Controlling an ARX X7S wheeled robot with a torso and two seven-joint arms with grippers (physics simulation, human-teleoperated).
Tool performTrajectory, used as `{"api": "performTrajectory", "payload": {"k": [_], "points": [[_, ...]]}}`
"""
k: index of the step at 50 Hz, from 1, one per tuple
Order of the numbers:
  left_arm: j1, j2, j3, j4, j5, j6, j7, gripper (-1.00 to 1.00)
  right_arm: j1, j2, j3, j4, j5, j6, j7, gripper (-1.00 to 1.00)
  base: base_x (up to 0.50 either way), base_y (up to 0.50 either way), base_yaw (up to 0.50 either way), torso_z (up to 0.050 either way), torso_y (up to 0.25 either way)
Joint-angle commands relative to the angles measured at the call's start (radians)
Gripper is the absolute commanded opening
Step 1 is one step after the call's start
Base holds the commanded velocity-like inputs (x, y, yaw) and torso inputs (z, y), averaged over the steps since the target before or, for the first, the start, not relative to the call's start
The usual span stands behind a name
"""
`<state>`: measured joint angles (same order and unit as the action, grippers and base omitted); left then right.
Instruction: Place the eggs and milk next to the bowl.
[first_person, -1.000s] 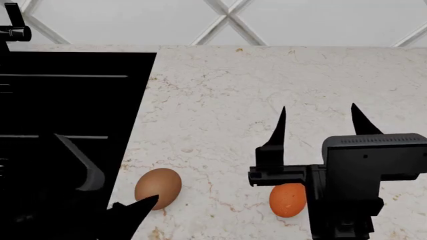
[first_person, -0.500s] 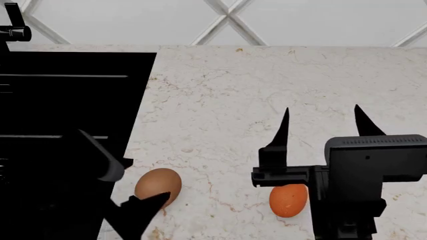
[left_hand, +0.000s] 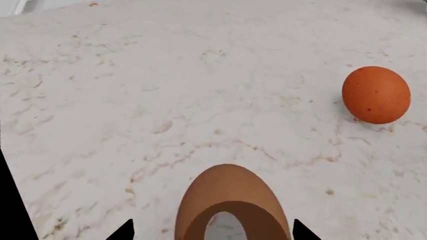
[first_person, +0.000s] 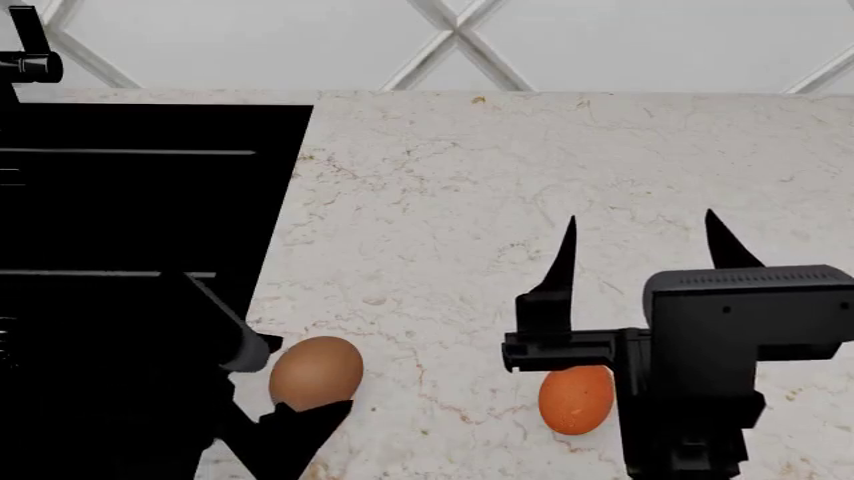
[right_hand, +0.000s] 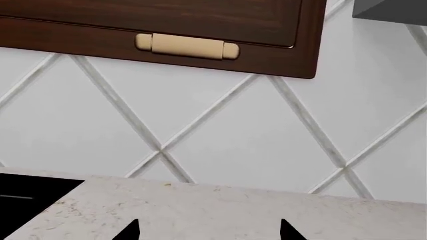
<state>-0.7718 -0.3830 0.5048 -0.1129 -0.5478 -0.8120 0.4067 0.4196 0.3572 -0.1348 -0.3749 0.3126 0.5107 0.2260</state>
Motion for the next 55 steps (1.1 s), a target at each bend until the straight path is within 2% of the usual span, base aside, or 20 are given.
{"api": "performTrajectory", "payload": {"k": [1, 6, 7, 24, 31, 39, 49, 55], "points": [[-0.005, 0.027, -0.008, -0.045, 0.017, 0.021, 0.039, 1.0, 0.005, -0.016, 0.022, 0.029, -0.019, -0.014, -0.023, 1.0, 0.0, 0.0, 0.0, 0.0, 0.0], [-0.006, 0.026, -0.006, -0.036, 0.012, 0.014, 0.038, 1.0, 0.006, -0.015, 0.021, 0.032, -0.018, -0.015, -0.023, 1.0, 0.0, 0.0, 0.0, 0.0, 0.0], [-0.005, 0.027, -0.005, -0.038, 0.013, 0.019, 0.039, -1.0, 0.007, -0.015, 0.02, 0.031, -0.018, -0.014, -0.023, 1.0, 0.0, 0.0, 0.0, 0.0, 0.0], [0.009, 0.013, -0.012, -0.005, 0.006, 0.022, 0.025, -1.0, 0.001, -0.01, 0.019, 0.024, -0.013, -0.016, -0.018, 1.0, 0.0, 0.0, 0.0, 0.0, 0.0], [0.003, 0.002, -0.058, 0.045, -0.02, 0.014, -0.003, -1.0, -0.008, -0.003, 0.024, -0.029, 0.003, 0.027, -0.003, 1.0, 0.0, 0.0, 0.0, 0.0, 0.0], [0.0, -0.013, -0.115, 0.102, -0.049, 0.007, -0.041, -1.0, -0.035, 0.012, 0.014, -0.159, 0.068, 0.308, 0.067, 1.0, 0.0, 0.0, 0.0, 0.0, 0.0], [-0.01, -0.015, -0.148, 0.127, -0.07, 0.003, -0.058, -1.0, -0.063, 0.029, 0.097, -0.279, 0.215, 0.509, 0.065, 1.0, 0.0, 0.0, 0.0, 0.0, 0.0], [-0.014, -0.013, -0.168, 0.153, -0.081, 0.004, -0.078, -1.0, -0.08, 0.03, 0.093, -0.271, 0.233, 0.527, 0.056, 1.0, 0.0, 0.0, 0.0, 0.0, 0.0]]}}
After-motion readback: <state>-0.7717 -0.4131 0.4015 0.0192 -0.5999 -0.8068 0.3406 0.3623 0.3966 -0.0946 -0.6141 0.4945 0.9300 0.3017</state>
